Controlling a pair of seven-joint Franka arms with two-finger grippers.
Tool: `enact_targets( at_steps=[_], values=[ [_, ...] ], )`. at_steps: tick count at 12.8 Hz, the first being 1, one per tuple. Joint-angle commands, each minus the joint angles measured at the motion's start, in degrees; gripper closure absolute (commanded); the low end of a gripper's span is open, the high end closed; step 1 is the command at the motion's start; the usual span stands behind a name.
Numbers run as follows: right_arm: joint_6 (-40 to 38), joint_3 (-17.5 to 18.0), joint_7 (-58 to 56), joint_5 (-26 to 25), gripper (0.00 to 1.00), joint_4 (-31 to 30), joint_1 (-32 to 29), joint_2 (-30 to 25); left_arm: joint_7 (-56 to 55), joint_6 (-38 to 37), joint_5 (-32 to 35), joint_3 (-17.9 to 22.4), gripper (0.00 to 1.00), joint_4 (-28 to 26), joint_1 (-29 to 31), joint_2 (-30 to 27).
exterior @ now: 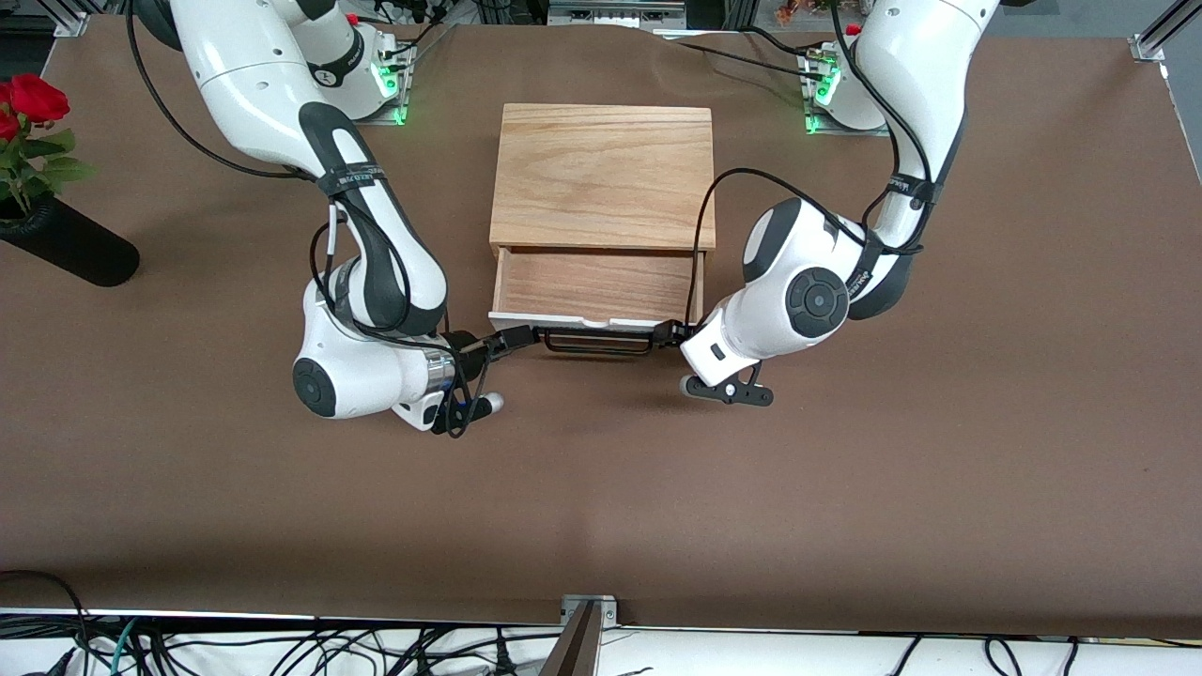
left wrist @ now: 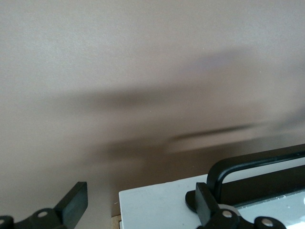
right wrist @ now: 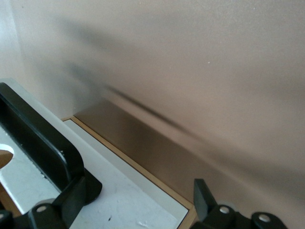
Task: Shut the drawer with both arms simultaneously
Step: 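Place both grippers against the white drawer front beside the handle, then push the drawer into the cabinet with both grippers together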
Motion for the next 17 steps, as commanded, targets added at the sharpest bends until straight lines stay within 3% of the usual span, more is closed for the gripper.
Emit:
enact_targets(
  at_steps=[1, 13, 17],
  values=[
    [-5.8, -0.3, -1.4, 0.9, 0.00, -2.7, -0.4, -2.3, 0.1, -1.2, -1.6, -0.2, 0.00, -1.0, -0.3, -1.0],
    [-10.2, 0.2, -0.8, 1.0, 0.00, -10.4, -0.3, -6.4, 0.2, -12.0, -2.7, -0.3, 0.00, -1.3, -0.2, -2.5],
    [-12.6, 0.5, -1.2, 1.0, 0.00, -12.3, -0.3, -6.8, 0.5, -15.2, -6.4, -0.8, 0.00, -2.3, 0.0, -2.6]
  ],
)
